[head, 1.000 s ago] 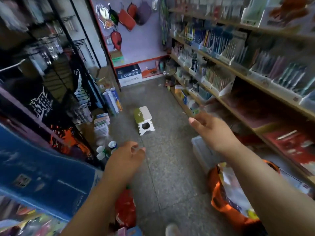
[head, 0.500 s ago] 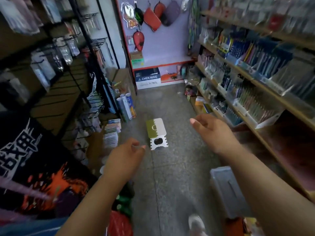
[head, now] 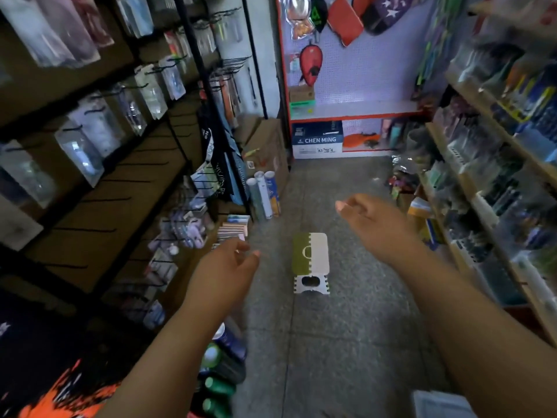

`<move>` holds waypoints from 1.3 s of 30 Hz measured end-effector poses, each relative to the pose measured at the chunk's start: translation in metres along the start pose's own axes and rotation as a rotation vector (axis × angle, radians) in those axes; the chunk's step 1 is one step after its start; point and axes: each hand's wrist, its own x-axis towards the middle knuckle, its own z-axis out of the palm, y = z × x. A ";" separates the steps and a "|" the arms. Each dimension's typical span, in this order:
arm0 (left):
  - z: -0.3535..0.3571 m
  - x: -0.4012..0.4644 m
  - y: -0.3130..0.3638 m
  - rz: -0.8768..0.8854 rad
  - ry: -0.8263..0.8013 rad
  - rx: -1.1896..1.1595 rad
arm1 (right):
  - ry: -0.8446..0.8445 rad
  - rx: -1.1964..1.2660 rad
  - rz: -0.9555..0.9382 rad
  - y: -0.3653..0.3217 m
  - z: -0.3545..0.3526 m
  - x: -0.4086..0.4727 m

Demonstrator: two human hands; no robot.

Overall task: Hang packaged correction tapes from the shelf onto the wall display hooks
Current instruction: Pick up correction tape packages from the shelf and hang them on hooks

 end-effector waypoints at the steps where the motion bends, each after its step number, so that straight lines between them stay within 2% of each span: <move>1: 0.001 0.011 0.002 -0.008 0.008 0.012 | -0.018 0.015 -0.009 0.001 0.003 0.014; 5: 0.004 0.058 0.004 -0.039 0.029 0.023 | -0.090 0.065 -0.021 0.004 0.019 0.066; 11: 0.006 0.140 -0.008 -0.070 0.073 0.004 | -0.111 0.013 -0.060 -0.003 0.047 0.154; 21: -0.028 0.293 -0.032 -0.118 0.100 -0.022 | -0.171 -0.063 -0.129 -0.051 0.112 0.318; 39: -0.061 0.468 -0.043 -0.329 0.188 -0.059 | -0.343 -0.044 -0.295 -0.094 0.200 0.542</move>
